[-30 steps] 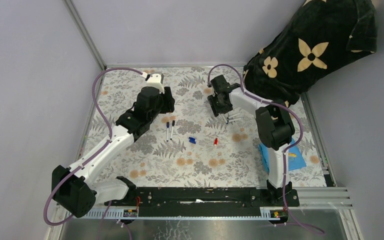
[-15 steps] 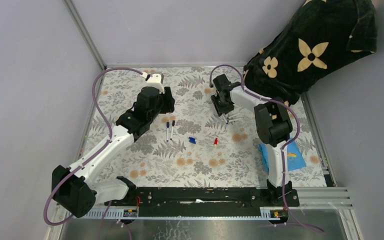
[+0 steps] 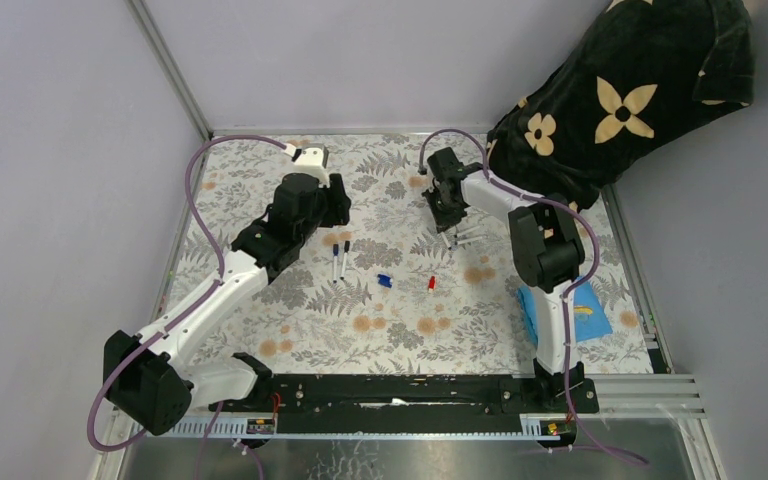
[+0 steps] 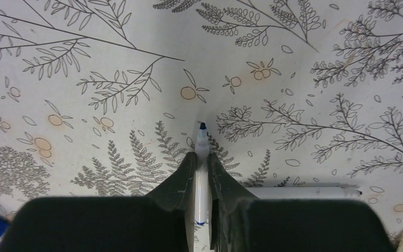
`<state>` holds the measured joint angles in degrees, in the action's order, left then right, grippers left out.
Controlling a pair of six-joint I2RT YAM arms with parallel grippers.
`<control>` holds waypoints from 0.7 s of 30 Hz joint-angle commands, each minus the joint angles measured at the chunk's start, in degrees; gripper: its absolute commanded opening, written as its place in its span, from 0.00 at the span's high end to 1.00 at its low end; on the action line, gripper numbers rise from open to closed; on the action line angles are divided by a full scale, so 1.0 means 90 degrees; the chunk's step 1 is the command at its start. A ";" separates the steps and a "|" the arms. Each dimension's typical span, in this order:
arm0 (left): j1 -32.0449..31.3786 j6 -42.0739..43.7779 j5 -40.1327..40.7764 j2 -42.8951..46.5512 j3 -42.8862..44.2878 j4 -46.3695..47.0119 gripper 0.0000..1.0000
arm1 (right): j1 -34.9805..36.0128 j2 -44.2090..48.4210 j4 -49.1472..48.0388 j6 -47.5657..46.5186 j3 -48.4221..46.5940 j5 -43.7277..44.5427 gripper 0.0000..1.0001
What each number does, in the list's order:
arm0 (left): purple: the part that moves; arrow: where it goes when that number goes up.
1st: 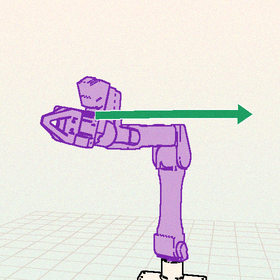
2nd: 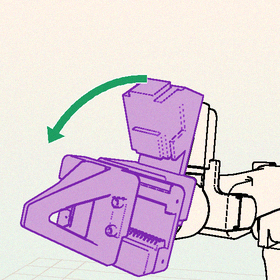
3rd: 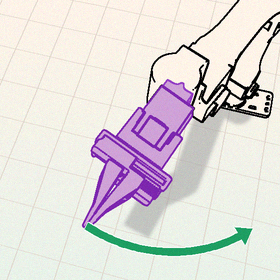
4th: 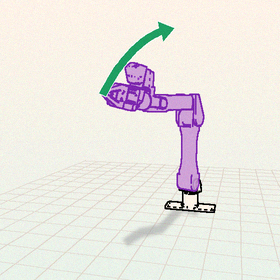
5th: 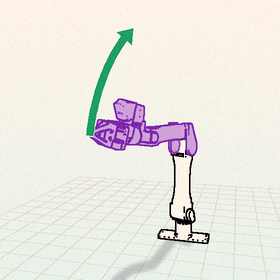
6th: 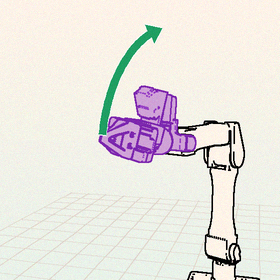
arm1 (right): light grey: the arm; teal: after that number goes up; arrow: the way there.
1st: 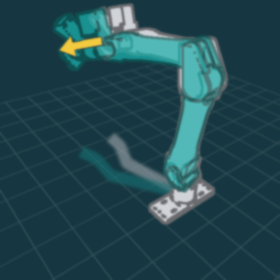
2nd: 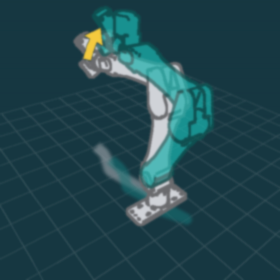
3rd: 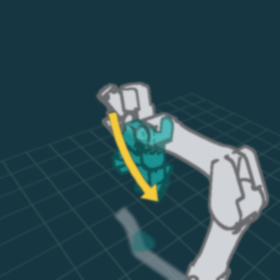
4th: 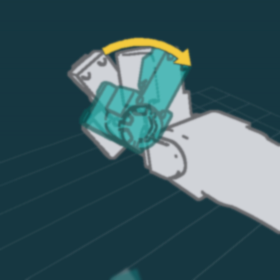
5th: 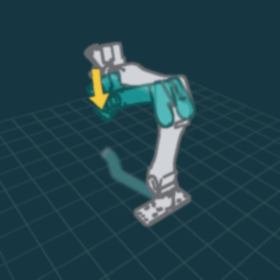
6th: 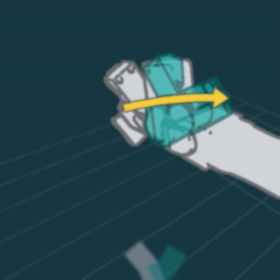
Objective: Insert the pens into the pen caps
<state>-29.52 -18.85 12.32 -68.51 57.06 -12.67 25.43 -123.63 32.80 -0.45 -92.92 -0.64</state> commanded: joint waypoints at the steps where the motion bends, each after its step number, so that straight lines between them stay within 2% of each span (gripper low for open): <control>1: 0.0042 0.0104 -0.0293 0.0074 -0.0117 0.0366 0.41 | -0.0023 0.0415 -0.0132 0.0467 0.0208 -0.0606 0.94; 5: 0.0047 0.0122 -0.1084 0.0233 -0.0278 0.0745 0.40 | -0.0026 0.1273 -0.0755 0.0900 0.0693 -0.1021 0.97; 8: 0.0047 0.0098 -0.1663 0.0342 -0.0392 0.1011 0.38 | -0.0023 0.2082 -0.1665 0.1383 0.1274 -0.1446 0.97; 12: 0.0093 -0.0030 -0.2252 0.0447 -0.0524 0.1363 0.35 | -0.0023 0.3178 -0.3445 0.2551 0.2347 -0.2232 0.97; 15: 0.0126 -0.0132 -0.2724 0.0489 -0.0615 0.1637 0.32 | -0.0009 0.3780 -0.5274 0.3931 0.3232 -0.2644 0.97; 18: 0.0162 -0.0229 -0.3172 0.0493 -0.0678 0.1892 0.28 | 0.0045 0.4219 -0.7194 0.5161 0.4100 -0.2558 0.98; 21: 0.0198 -0.0336 -0.3518 0.0493 -0.0744 0.2103 0.25 | 0.0213 0.4504 -0.8043 0.5591 0.4524 -0.2282 0.98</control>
<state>-28.40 -20.23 -12.19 -64.88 51.37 -0.89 25.69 -85.76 -19.22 37.19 -56.47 -20.73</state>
